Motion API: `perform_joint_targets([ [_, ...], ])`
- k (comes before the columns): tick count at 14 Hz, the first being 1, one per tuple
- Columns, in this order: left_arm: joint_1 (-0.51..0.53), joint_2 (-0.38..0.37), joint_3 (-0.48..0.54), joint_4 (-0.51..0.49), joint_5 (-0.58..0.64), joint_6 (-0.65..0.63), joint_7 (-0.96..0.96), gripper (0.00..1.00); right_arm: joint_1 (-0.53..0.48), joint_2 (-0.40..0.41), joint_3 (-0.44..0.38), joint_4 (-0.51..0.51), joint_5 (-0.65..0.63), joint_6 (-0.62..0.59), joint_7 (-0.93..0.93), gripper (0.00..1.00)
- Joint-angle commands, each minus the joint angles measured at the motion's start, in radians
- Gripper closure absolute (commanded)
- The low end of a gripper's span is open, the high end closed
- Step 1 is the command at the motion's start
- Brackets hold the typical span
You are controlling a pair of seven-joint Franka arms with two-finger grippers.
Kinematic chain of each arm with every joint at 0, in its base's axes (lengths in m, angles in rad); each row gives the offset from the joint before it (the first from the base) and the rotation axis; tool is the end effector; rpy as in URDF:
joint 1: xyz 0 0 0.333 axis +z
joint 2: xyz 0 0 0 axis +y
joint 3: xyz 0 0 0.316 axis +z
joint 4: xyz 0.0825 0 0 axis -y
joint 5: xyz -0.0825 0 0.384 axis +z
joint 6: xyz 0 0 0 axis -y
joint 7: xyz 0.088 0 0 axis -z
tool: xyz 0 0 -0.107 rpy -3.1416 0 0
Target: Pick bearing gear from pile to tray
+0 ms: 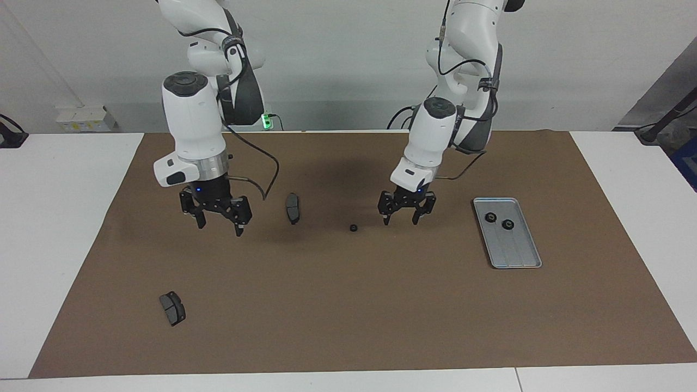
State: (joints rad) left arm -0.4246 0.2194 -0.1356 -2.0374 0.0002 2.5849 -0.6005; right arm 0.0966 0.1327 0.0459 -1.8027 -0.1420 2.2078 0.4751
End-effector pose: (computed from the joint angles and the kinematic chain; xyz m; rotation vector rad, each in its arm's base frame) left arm 0.5238 -0.3249 0.3723 2.9115 0.0703 0.3827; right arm 0.6199 0.0829 0.4964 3.0502 -0.4065 0.4580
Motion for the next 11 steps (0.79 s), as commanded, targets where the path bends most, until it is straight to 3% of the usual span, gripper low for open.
perform_joint_targets([
  [1,-0.078,0.145,0.022,0.147,-0.002,0.018,-0.089,0.19,-0.053,-0.060,0.011,0.009,0.065,-0.092,-0.103,0.00],
  [8,-0.140,0.221,0.022,0.158,0.032,0.052,-0.091,0.35,-0.109,-0.059,0.006,0.204,0.096,-0.408,-0.245,0.00],
  [11,-0.163,0.213,0.022,0.119,0.032,0.043,-0.091,0.39,-0.094,-0.091,0.009,0.186,0.101,-0.496,-0.262,0.00],
])
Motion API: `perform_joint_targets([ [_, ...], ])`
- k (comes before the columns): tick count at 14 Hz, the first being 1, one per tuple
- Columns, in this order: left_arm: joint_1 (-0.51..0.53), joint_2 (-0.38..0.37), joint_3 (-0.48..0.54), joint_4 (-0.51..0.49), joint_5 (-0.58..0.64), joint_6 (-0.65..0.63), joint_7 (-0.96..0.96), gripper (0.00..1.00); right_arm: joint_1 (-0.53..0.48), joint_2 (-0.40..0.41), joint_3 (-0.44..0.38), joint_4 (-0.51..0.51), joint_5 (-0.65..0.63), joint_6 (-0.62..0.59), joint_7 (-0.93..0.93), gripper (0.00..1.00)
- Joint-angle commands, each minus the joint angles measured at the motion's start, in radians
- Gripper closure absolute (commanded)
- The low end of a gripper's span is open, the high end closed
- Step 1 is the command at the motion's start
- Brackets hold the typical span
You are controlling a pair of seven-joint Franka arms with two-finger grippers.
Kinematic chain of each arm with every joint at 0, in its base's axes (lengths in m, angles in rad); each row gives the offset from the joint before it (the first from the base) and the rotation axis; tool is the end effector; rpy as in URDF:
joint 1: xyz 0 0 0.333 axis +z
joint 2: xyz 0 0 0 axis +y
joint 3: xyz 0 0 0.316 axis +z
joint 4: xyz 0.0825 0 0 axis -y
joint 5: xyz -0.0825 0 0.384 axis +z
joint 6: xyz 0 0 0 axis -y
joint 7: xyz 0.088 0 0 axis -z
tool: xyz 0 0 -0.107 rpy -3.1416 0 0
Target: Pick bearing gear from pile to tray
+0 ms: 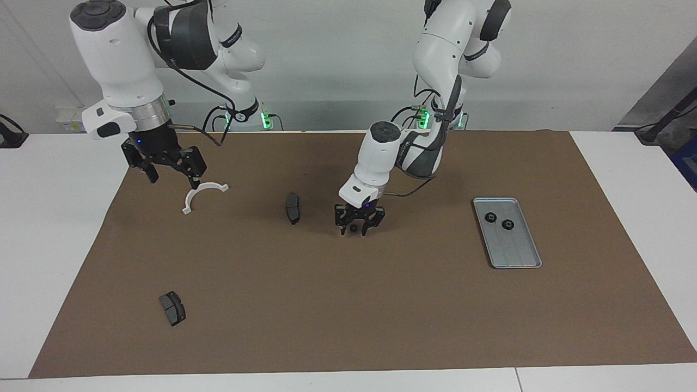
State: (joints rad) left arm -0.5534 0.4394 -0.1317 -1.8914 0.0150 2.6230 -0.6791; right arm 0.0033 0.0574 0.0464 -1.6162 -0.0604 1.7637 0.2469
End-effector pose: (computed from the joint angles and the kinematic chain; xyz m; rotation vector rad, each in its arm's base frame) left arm 0.5146 -0.4124 0.3043 2.9059 0.0040 0.2955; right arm 0.5878 0.0232 0.5879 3.0810 -0.2912 0.1512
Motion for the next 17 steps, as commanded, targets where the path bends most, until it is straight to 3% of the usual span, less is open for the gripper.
perform_joint_targets([
  [1,-0.037,-0.010,0.018,-0.035,0.017,0.000,-0.013,0.41,0.007,-0.033,0.010,-0.028,0.024,-0.068,-0.041,0.00],
  [4,-0.040,-0.015,0.018,-0.034,0.017,-0.043,-0.011,0.50,0.012,-0.070,0.013,-0.099,0.077,-0.047,-0.057,0.00],
  [10,-0.048,-0.021,0.018,-0.032,0.017,-0.084,-0.005,0.91,0.012,-0.110,0.013,-0.208,0.057,0.074,-0.098,0.00],
  [13,-0.017,-0.018,0.023,0.039,0.016,-0.165,-0.005,0.97,0.003,-0.108,0.013,-0.203,0.062,0.069,-0.097,0.00],
  [15,0.065,-0.015,0.024,0.151,0.017,-0.277,0.004,0.98,0.003,-0.107,0.013,-0.196,0.071,0.065,-0.090,0.00],
  [17,0.177,-0.063,0.020,0.178,0.016,-0.351,0.030,1.00,0.003,-0.107,0.013,-0.195,0.074,0.063,-0.090,0.00],
])
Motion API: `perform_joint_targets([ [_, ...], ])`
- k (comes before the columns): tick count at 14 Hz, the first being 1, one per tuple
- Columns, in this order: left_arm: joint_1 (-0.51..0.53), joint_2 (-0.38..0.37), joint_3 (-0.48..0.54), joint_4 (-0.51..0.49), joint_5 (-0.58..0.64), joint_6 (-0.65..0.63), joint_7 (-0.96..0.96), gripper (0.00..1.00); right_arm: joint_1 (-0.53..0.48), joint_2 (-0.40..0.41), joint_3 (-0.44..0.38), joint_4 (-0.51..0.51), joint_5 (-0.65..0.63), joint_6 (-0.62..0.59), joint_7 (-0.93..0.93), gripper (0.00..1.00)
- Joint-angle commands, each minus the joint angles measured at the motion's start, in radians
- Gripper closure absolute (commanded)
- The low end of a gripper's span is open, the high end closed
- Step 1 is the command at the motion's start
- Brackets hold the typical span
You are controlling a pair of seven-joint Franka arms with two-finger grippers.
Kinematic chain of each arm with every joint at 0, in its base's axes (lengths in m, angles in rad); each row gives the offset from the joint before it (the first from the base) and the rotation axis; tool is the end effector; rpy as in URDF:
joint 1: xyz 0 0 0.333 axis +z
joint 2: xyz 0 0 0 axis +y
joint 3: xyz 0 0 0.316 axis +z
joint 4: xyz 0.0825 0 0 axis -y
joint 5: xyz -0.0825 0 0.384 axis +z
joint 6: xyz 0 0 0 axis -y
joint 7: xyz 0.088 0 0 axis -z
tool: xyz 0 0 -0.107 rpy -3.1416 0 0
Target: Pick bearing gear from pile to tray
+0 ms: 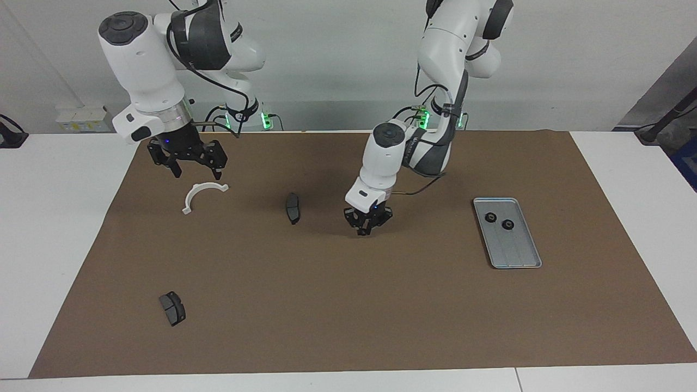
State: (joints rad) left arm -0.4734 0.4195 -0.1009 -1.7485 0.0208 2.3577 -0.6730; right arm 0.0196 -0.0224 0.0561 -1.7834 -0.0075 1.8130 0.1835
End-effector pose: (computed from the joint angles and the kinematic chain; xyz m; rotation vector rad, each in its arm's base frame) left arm 0.5701 -0.3606 0.3530 2.9989 0.1471 0.2135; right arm 0.5599 0.0421 0.5569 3.1343 -0.1665 0.0826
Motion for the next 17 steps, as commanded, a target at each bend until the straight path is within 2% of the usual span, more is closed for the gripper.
perform_joint_targets([
  [1,0.155,-0.079,-0.011,0.024,0.004,-0.112,0.068,1.00,-0.013,-0.027,0.005,-0.028,0.021,0.014,-0.027,0.00],
  [4,0.315,-0.145,-0.016,0.020,-0.010,-0.239,0.260,1.00,-0.013,-0.027,0.004,-0.028,0.021,0.014,-0.027,0.00],
  [6,0.396,-0.163,-0.013,-0.003,-0.039,-0.268,0.431,1.00,-0.013,-0.027,0.004,-0.028,0.021,0.014,-0.027,0.00],
  [8,0.476,-0.192,-0.011,-0.076,-0.039,-0.262,0.597,1.00,-0.013,-0.027,0.005,-0.028,0.021,0.014,-0.027,0.00],
  [10,0.539,-0.221,-0.010,-0.165,-0.041,-0.200,0.712,1.00,-0.013,-0.027,0.005,-0.028,0.021,0.014,-0.027,0.00],
  [12,0.556,-0.240,-0.010,-0.265,-0.045,-0.050,0.713,1.00,-0.013,-0.027,0.005,-0.028,0.021,0.014,-0.027,0.00],
  [16,0.555,-0.219,-0.006,-0.342,-0.045,0.064,0.721,0.99,-0.013,-0.027,0.005,-0.028,0.021,0.014,-0.027,0.00],
  [17,0.555,-0.219,-0.006,-0.373,-0.045,0.102,0.719,0.92,-0.013,-0.027,0.005,-0.028,0.021,0.014,-0.027,0.00],
])
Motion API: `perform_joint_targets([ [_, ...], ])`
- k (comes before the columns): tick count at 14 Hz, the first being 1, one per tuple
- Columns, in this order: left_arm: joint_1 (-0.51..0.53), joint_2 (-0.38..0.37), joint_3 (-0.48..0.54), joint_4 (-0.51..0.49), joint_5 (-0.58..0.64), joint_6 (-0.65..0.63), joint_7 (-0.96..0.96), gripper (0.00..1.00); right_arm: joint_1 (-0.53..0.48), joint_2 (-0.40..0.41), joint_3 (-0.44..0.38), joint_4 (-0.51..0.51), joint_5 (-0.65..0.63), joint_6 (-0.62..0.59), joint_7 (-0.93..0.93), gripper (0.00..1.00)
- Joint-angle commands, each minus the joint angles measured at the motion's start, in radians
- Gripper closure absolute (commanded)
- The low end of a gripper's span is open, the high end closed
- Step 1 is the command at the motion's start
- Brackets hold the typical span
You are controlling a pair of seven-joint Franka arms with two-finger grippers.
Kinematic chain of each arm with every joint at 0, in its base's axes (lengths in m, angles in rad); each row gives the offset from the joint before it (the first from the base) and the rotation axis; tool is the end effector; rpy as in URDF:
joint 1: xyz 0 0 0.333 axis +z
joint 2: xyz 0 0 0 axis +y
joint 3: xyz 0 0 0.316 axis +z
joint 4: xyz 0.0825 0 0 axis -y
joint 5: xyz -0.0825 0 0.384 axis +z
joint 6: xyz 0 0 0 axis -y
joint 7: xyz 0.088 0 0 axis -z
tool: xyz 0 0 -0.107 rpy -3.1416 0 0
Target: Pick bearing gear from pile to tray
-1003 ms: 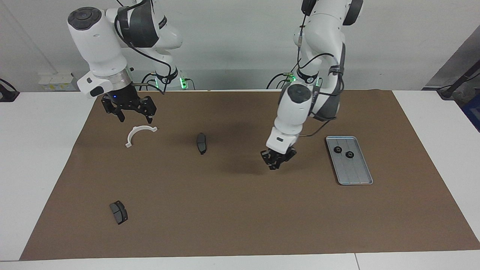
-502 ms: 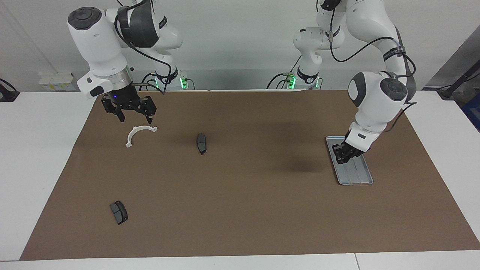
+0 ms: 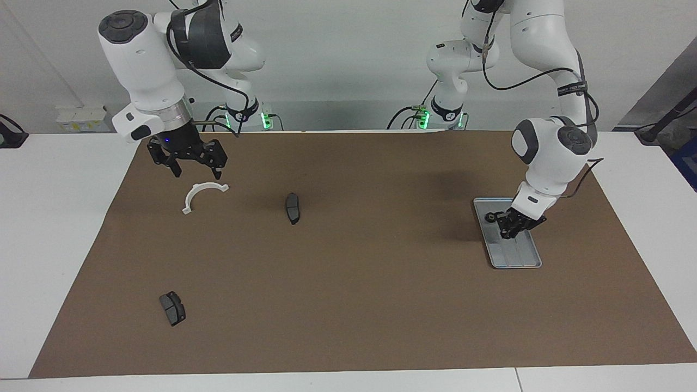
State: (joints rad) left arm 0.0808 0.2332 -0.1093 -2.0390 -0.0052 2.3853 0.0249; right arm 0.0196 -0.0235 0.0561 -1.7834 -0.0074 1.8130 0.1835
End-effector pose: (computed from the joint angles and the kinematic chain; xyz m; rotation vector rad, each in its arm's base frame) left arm 0.5992 -0.0152 0.3410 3.1067 -0.0706 0.1779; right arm 0.5597 0.0421 0.5575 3.1344 -0.1666 0.0843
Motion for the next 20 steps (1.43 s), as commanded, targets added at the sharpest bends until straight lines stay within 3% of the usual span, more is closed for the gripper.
perform_joint_targets([
  [1,0.001,-0.032,0.000,-0.089,-0.019,0.087,0.021,0.81,-0.013,-0.026,0.005,-0.028,0.021,0.014,-0.027,0.00],
  [3,0.001,-0.028,0.000,-0.072,-0.019,0.086,0.020,0.42,-0.013,-0.026,0.005,-0.028,0.021,0.014,-0.027,0.00],
  [4,0.001,-0.023,0.002,-0.051,-0.019,0.075,0.015,0.28,-0.013,-0.026,0.005,-0.028,0.021,0.014,-0.027,0.00],
  [7,-0.004,-0.021,0.000,0.066,-0.018,-0.058,0.012,0.25,-0.013,-0.026,0.004,-0.028,0.021,0.014,-0.027,0.00],
  [14,-0.012,-0.035,0.002,0.498,-0.015,-0.687,-0.006,0.25,-0.020,-0.026,0.002,-0.019,0.029,-0.003,-0.025,0.00],
  [15,-0.012,-0.041,0.003,0.535,-0.013,-0.748,-0.005,0.25,-0.014,-0.018,0.002,0.023,0.037,-0.006,-0.018,0.00],
  [17,-0.012,-0.052,-0.001,0.563,-0.007,-0.826,-0.006,0.07,-0.027,0.003,0.001,0.076,0.044,-0.058,-0.021,0.00],
  [20,-0.024,-0.040,-0.013,0.667,-0.007,-0.905,-0.006,0.07,-0.046,0.063,-0.005,0.190,0.073,-0.142,-0.035,0.00],
])
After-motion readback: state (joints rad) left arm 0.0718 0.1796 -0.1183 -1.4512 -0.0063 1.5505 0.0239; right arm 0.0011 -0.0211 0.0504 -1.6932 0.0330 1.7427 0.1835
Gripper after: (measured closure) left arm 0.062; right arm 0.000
